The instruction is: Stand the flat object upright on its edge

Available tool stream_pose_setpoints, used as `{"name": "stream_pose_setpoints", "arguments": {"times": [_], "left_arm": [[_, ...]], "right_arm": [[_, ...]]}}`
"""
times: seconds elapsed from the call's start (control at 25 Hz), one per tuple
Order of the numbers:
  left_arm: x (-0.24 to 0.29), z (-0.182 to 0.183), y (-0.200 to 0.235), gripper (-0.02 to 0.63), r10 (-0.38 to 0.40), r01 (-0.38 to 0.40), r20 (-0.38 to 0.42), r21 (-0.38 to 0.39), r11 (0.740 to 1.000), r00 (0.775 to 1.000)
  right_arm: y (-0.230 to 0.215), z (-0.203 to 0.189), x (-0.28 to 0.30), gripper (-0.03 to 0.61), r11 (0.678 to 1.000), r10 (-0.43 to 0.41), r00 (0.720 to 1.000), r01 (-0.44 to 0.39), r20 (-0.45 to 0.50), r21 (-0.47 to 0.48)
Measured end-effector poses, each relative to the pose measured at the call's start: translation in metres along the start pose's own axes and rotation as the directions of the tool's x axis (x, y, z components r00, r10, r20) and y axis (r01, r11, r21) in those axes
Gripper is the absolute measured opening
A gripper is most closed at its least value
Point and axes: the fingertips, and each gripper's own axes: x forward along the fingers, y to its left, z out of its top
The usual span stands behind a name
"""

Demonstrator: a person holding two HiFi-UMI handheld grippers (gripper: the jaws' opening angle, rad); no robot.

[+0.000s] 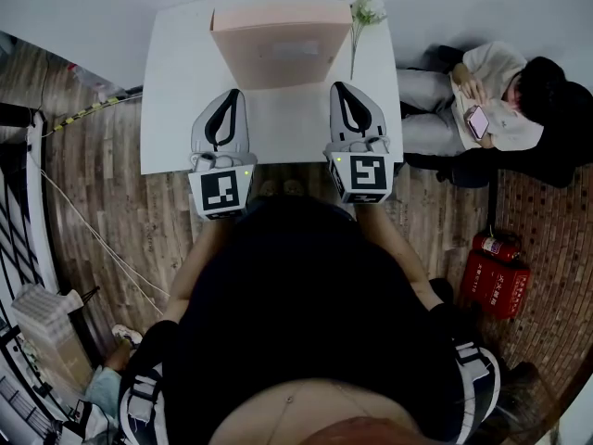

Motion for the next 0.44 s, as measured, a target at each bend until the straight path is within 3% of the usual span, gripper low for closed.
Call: {"name": "stream_pose_setpoints", "arguments": {"times": [0.16, 0.44], "left_arm": [[0.001, -0.004, -0.001, 0.011, 0.011, -0.013, -0.021, -0.078, 0.997, 1.000], [0.009, -0.005, 0.001, 0.012, 0.011, -0.012, -0.019, -0.078, 0.997, 1.000]], "right_arm": [[-0.002, -0.002, 0.003, 0.011, 1.000, 0.002, 1.000, -0.002, -0.005, -0.003], [-0.004, -0.003, 0.012, 0.012, 1.000, 0.006, 1.000, -0.006, -0.006, -0.008]]}}
